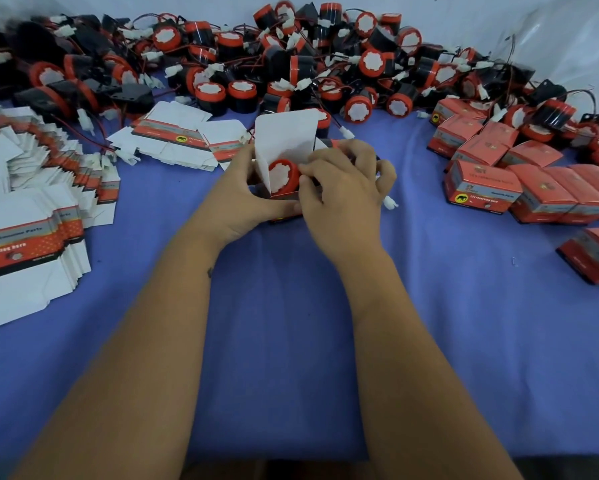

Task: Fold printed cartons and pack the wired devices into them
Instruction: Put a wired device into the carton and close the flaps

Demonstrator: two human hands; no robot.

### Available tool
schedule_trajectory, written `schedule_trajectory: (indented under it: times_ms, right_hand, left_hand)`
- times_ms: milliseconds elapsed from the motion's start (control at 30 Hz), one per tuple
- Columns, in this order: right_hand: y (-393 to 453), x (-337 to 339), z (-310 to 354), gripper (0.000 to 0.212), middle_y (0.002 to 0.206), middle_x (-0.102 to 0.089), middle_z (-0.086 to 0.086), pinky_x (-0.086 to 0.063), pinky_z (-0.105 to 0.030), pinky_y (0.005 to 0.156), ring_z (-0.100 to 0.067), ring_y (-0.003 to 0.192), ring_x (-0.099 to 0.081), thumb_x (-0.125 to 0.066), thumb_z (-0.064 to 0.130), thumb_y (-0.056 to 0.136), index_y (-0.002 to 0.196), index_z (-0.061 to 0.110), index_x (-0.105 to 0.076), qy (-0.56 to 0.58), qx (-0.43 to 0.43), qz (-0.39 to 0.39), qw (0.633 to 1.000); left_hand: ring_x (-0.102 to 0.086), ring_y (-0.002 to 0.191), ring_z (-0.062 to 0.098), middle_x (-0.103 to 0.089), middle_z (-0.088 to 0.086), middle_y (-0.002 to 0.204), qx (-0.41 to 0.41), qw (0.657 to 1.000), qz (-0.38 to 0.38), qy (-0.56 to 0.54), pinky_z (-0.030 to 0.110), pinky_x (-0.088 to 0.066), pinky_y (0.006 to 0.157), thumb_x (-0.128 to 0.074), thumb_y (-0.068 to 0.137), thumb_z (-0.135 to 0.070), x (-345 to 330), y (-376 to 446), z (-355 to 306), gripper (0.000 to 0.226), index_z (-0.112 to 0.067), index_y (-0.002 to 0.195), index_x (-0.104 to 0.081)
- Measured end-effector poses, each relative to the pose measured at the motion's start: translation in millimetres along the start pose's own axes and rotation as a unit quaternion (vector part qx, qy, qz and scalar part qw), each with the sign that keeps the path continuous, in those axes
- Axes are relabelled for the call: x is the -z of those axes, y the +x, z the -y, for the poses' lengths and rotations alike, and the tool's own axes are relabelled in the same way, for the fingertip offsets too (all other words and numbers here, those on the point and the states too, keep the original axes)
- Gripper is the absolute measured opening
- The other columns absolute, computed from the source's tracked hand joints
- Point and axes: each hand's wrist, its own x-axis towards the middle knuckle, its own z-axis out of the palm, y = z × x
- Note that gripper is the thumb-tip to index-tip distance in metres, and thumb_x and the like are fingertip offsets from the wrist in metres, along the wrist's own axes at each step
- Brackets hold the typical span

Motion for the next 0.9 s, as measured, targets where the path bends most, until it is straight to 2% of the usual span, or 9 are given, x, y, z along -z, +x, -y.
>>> schedule_trajectory:
  times_ms: [67, 167, 267, 333, 433, 533, 600, 733, 900]
  right_hand:
    - [-0.4, 1.2, 0.9, 0.023, 0.120, -0.062, 0.006, -0.020, -0.036, 0.098, -0.023, 0.122, -0.045, -0.053, 0.023, 0.092, 0.096, 0.020, -0.075, -0.007, 0.004, -0.018, 1.000]
    - [-1.0, 3.2, 8.1, 0.020, 0.084, -0.061, -0.007, -0.035, -0.037, 0.072, -0.026, 0.083, -0.053, -0.056, 0.016, 0.087, 0.071, 0.009, -0.065, 0.066, -0.022, -0.107, 0.992]
    - [0.6, 0.1, 8.8, 0.043, 0.059, -0.042, 0.003, -0.028, -0.032, 0.055, -0.019, 0.061, -0.041, -0.047, 0.029, 0.096, 0.055, 0.017, -0.039, 0.057, -0.149, 0.010, 0.987]
    - [2.8, -3.1, 2.5, 0.042, 0.063, -0.049, 0.000, -0.037, -0.036, 0.057, -0.024, 0.066, -0.048, -0.043, 0.037, 0.098, 0.062, 0.016, -0.047, 0.054, -0.224, 0.071, 0.971]
    - [8.6, 0.0, -4.0, 0.027, 0.090, -0.063, -0.005, -0.050, -0.043, 0.078, -0.025, 0.088, -0.059, -0.052, 0.038, 0.095, 0.093, 0.012, -0.059, 0.226, -0.326, 0.034, 0.917]
    - [12.1, 7.1, -3.4, 0.008, 0.085, -0.059, 0.003, -0.050, -0.029, 0.074, -0.013, 0.079, -0.056, -0.064, 0.026, 0.092, 0.091, 0.021, -0.057, 0.431, -0.358, -0.044, 0.827]
    - [11.9, 10.8, -0.8, 0.018, 0.085, -0.064, 0.005, -0.054, -0.023, 0.075, -0.013, 0.080, -0.063, -0.067, 0.018, 0.091, 0.091, 0.031, -0.055, 0.475, -0.337, -0.085, 0.809]
    - [10.1, 14.1, 3.4, 0.015, 0.072, -0.062, 0.012, -0.050, -0.014, 0.063, 0.000, 0.068, -0.060, -0.067, 0.011, 0.089, 0.083, 0.021, -0.059, 0.368, -0.239, -0.113, 0.891]
    - [5.8, 7.2, -3.8, 0.012, 0.083, -0.063, -0.003, -0.045, -0.037, 0.061, -0.022, 0.078, -0.056, -0.054, 0.014, 0.095, 0.090, 0.007, -0.063, 0.114, -0.096, -0.065, 0.987]
  left_hand:
    - [-0.062, 0.110, 0.003, -0.064, -0.009, 0.122, -0.008, 0.999, -0.034, 0.013, 0.011, -0.050, 0.079, -0.088, 0.070, -0.024, -1.9, 0.3, 0.6, 0.072, -0.026, 0.131, -0.049]
    - [-0.061, 0.106, -0.001, -0.064, -0.011, 0.121, 0.000, 0.995, -0.089, 0.035, 0.011, -0.051, 0.078, -0.088, 0.072, -0.028, -1.2, 1.2, 1.5, 0.068, -0.026, 0.128, -0.050]
    - [-0.060, 0.110, 0.008, -0.062, -0.006, 0.121, 0.008, 0.988, -0.141, 0.069, 0.022, -0.052, 0.087, -0.088, 0.073, -0.028, 0.3, 3.7, 4.1, 0.062, -0.025, 0.122, -0.050]
    - [-0.059, 0.111, 0.010, -0.063, -0.005, 0.121, 0.003, 0.986, -0.149, 0.074, 0.024, -0.052, 0.090, -0.087, 0.074, -0.024, 0.8, 4.4, 5.2, 0.059, -0.025, 0.120, -0.050]
    - [-0.059, 0.112, 0.005, -0.063, -0.007, 0.123, 0.004, 0.991, -0.113, 0.071, 0.014, -0.049, 0.086, -0.087, 0.073, -0.023, 1.4, 3.6, 4.6, 0.064, -0.024, 0.127, -0.052]
    - [-0.059, 0.113, 0.001, -0.063, -0.011, 0.124, 0.005, 0.994, -0.083, 0.069, 0.011, -0.049, 0.086, -0.088, 0.072, -0.024, 2.2, 2.2, 2.4, 0.074, -0.024, 0.136, -0.050]
    - [-0.059, 0.115, 0.002, -0.063, -0.010, 0.125, 0.002, 0.995, -0.077, 0.067, 0.016, -0.050, 0.090, -0.087, 0.073, -0.023, 2.8, 1.8, 1.7, 0.075, -0.023, 0.137, -0.049]
    - [-0.058, 0.119, 0.008, -0.062, -0.007, 0.129, 0.000, 0.995, -0.069, 0.068, 0.020, -0.051, 0.093, -0.086, 0.074, -0.019, 3.9, 1.7, 0.5, 0.075, -0.022, 0.139, -0.048]
    - [-0.059, 0.119, 0.011, -0.062, -0.004, 0.129, -0.002, 0.996, -0.062, 0.060, 0.025, -0.052, 0.097, -0.085, 0.075, -0.015, 4.3, 1.3, 0.7, 0.074, -0.018, 0.139, -0.048]
